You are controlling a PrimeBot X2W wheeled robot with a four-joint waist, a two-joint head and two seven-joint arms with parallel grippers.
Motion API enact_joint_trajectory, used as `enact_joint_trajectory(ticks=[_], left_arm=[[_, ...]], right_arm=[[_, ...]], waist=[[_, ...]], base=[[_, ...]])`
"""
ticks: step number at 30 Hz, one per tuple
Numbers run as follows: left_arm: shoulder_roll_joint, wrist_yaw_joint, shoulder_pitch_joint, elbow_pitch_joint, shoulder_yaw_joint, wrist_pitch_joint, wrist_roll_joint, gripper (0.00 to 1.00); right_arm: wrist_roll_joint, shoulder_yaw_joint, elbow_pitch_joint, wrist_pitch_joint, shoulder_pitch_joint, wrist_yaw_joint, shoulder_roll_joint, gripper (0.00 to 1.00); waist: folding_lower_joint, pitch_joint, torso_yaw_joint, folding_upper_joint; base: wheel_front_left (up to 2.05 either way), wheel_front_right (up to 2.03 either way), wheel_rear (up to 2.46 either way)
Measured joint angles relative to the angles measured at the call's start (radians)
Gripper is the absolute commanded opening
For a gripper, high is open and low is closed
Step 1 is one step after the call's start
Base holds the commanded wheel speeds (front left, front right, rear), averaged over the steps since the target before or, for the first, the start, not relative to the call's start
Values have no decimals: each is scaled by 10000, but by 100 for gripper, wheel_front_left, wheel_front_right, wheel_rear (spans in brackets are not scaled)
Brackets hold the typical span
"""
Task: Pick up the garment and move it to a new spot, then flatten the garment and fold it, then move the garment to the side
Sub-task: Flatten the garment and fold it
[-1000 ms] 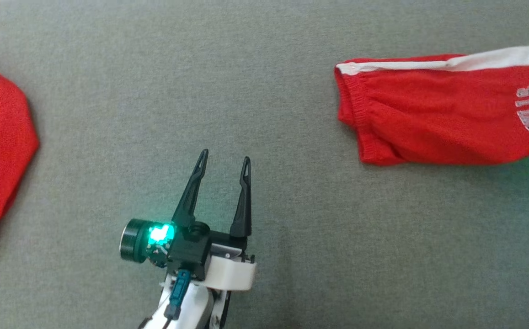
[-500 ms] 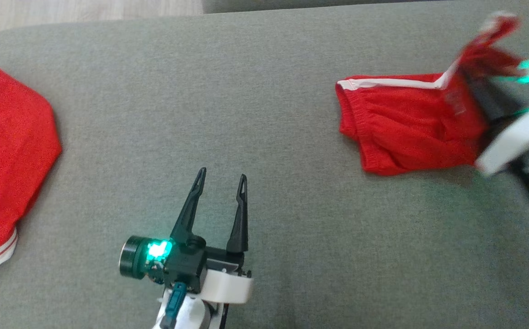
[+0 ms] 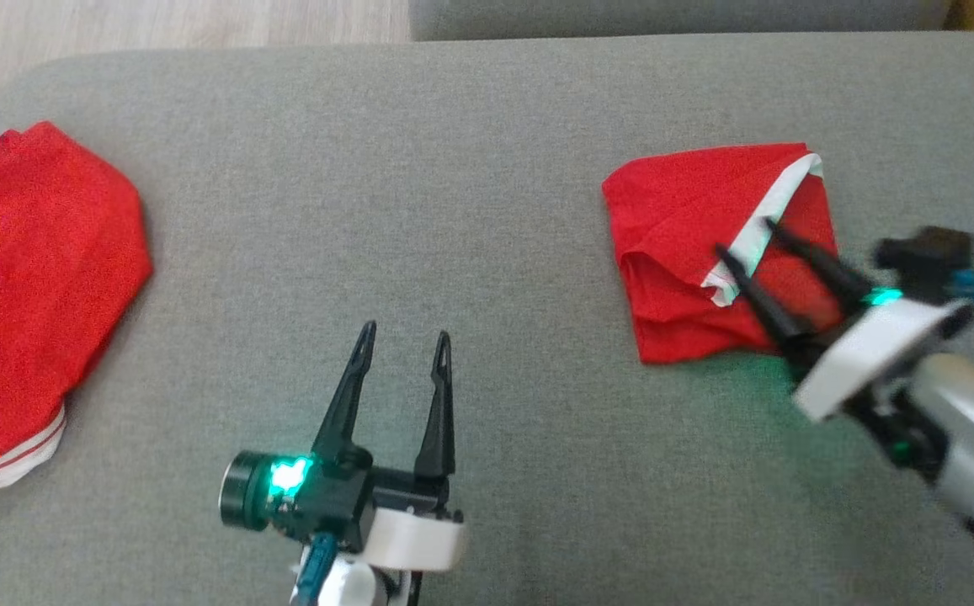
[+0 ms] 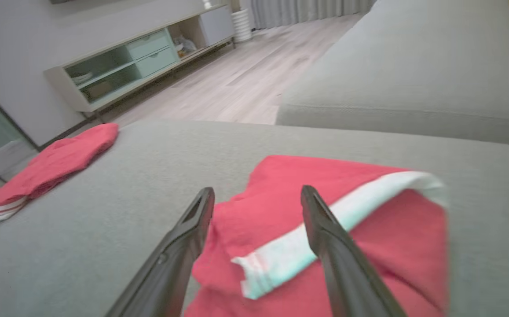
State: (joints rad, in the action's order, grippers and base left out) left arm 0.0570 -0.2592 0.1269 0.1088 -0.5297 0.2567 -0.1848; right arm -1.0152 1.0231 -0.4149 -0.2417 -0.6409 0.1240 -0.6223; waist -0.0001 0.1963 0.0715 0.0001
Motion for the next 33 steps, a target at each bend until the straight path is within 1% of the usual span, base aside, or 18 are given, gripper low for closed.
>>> enact_joint_trajectory(ticks=[1,2,3,4,6,7,8,10,14,17,20,22,25,28,30,31,32,33], left_arm=[[0,-31,-95,-15,19,0,-10,100],[0,-52,-185,-35,33,0,-10,100],[0,-52,-241,-50,36,0,-10,100],[0,-50,-262,-67,35,0,-10,100],[0,-50,-265,-88,33,0,-10,100],[-2,-48,-263,-100,25,0,-10,100],[-2,-48,-263,-100,25,0,-10,100],[-4,-46,-259,-102,6,0,-8,100],[-6,-48,-242,-102,-81,0,-19,100],[-6,-61,-225,-128,-209,0,-138,100],[-8,-150,-162,-153,-330,0,-226,100],[-8,-192,-82,-171,-435,0,-268,100],[-10,-268,-42,-184,-514,0,-268,100],[-12,-309,-35,-165,-533,0,-268,100],[-12,-314,-35,-130,-525,0,-268,100],[-12,-320,-37,-121,-512,0,-268,100],[-12,-324,-40,-107,-499,0,-268,100],[-13,-320,-44,-88,-483,0,-268,100]], right_arm=[[146,-311,-40,-52,160,0,-167,100],[238,-619,-102,-59,307,0,-303,86],[334,-832,-182,-61,421,0,-430,33],[485,-949,-305,-63,489,0,-522,0],[614,-1041,-462,-61,535,0,-577,0],[861,-1106,-859,79,548,0,-600,0],[861,-1106,-859,79,548,0,-600,0],[1091,-1064,-1287,522,538,0,-606,0],[1058,-679,-1724,1415,398,0,-596,0],[784,-454,-1831,1599,70,0,-537,0],[750,-366,-2036,1436,-307,0,-508,0],[750,-372,-2105,1139,-631,0,-476,0],[646,-600,-1894,297,-1315,0,-307,0],[640,-819,-1482,-10,-2043,0,-180,0],[571,-991,-1233,-73,-2147,0,-136,0],[577,-1062,-1097,-81,-2076,0,-136,13],[619,-1191,-938,-84,-1940,0,-136,47],[725,-1371,-759,-94,-1714,0,-134,100]], waist=[[0,-23,7,0],[0,-36,14,0],[0,-38,28,0],[0,-32,56,0],[0,-23,95,0],[0,14,190,0],[0,14,190,0],[1,78,307,0],[2,207,590,0],[2,316,880,0],[2,397,1097,0],[2,459,1233,0],[2,568,1403,0],[3,609,1504,0],[3,515,1505,0],[1,450,1486,0],[1,382,1455,0],[1,303,1416,0]], base=[[0,0,0],[0,0,0],[0,0,0],[0,0,0],[0,0,0],[0,0,0],[0,0,0],[0,0,0],[0,0,0],[0,0,0],[0,0,0],[0,0,0],[0,0,0],[0,0,0],[0,0,0],[0,0,0],[0,0,0],[0,0,0]])
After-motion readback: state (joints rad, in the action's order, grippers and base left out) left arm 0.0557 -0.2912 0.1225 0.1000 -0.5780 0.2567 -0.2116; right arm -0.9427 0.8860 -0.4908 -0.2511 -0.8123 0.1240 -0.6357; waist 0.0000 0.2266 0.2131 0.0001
